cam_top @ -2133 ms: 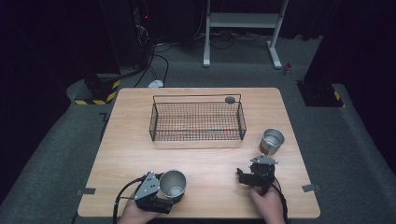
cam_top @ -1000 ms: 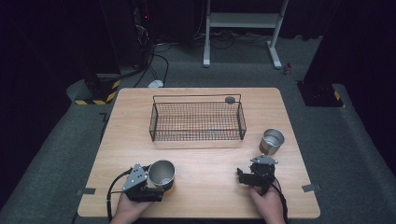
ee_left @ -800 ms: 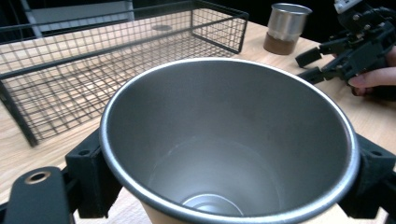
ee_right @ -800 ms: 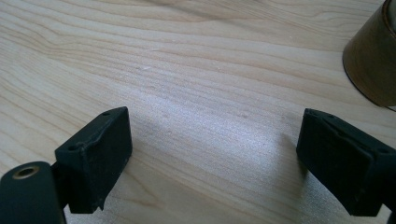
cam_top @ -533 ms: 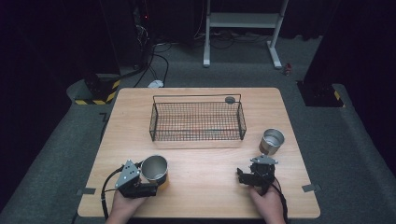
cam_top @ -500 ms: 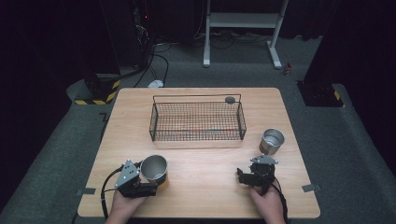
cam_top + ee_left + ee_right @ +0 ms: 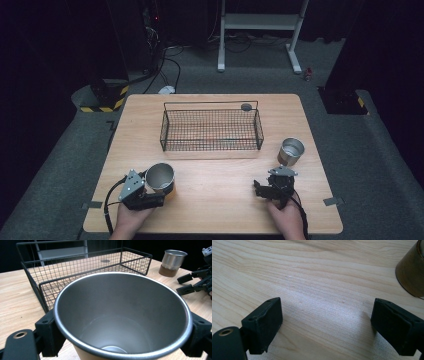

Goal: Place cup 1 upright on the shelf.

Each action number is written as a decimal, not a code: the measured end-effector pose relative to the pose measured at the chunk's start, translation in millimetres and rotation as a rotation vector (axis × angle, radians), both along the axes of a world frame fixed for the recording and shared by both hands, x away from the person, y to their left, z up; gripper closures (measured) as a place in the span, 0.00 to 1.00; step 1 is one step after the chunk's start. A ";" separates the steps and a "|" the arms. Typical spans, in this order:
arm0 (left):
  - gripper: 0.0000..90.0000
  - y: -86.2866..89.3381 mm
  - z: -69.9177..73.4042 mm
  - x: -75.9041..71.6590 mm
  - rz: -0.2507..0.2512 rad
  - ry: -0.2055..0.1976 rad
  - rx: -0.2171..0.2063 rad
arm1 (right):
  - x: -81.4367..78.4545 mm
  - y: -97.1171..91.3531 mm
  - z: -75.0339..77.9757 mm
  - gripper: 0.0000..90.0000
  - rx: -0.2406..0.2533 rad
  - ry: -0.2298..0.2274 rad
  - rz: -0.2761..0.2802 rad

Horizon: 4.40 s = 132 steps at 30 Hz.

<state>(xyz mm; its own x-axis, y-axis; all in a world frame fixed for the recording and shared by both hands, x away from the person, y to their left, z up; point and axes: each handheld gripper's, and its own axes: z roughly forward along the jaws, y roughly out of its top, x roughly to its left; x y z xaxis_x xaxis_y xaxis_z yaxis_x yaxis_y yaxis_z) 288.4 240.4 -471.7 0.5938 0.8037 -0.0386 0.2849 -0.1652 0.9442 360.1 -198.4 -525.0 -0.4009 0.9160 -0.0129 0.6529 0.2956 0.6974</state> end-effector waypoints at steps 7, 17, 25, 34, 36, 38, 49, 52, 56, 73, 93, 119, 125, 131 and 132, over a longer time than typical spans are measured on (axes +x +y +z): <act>0.15 -1.9 3.5 -1.1 0.003 -0.014 0.006 | 0.0 0.0 0.0 0.11 0.000 0.000 0.000; 0.15 -16.4 8.7 -1.1 -0.005 -0.004 0.002 | 0.0 0.0 0.0 0.11 -0.001 0.000 0.000; 0.15 -24.1 16.8 9.3 -0.006 -0.001 -0.012 | 0.0 0.0 0.0 0.11 -0.001 0.000 0.000; 0.15 -30.6 25.9 26.2 -0.002 -0.012 -0.002 | 0.0 0.1 0.0 0.11 0.000 0.000 -0.001; 0.15 -31.5 26.8 27.6 -0.004 -0.016 0.001 | 0.0 0.0 0.0 0.11 -0.001 -0.001 0.000; 0.15 -34.5 29.7 30.8 0.005 -0.026 0.014 | 0.0 0.0 0.0 0.11 -0.001 0.000 0.000; 0.15 -39.4 42.5 48.0 0.023 -0.041 0.001 | 0.0 0.0 0.0 0.11 -0.001 0.000 0.000; 0.15 -40.4 45.6 53.6 0.027 -0.043 -0.005 | 0.0 0.1 0.0 0.11 0.000 0.000 -0.001; 0.15 -41.9 48.1 58.3 0.029 -0.045 -0.011 | 0.0 0.1 0.0 0.11 0.000 0.000 -0.001; 0.15 -50.1 62.4 80.6 0.050 -0.064 -0.027 | 0.0 0.0 0.0 0.11 -0.001 0.000 0.000; 0.15 -57.6 74.0 103.8 0.083 -0.075 -0.018 | 0.0 0.1 0.0 0.11 0.000 0.000 -0.001; 0.15 -68.2 73.6 137.5 0.103 -0.064 -0.029 | 1.0 -0.2 -0.1 0.11 -0.002 -0.001 0.009; 0.15 -68.5 71.3 146.2 0.114 -0.054 -0.026 | 1.0 0.0 -0.1 0.11 -0.001 -0.001 0.008; 0.15 -66.6 70.5 159.5 0.133 -0.047 -0.027 | 0.9 -0.2 -0.1 0.11 -0.002 -0.001 0.008; 0.15 -65.6 70.5 161.7 0.137 -0.047 -0.032 | 0.9 -0.2 -0.1 0.11 -0.002 -0.001 0.009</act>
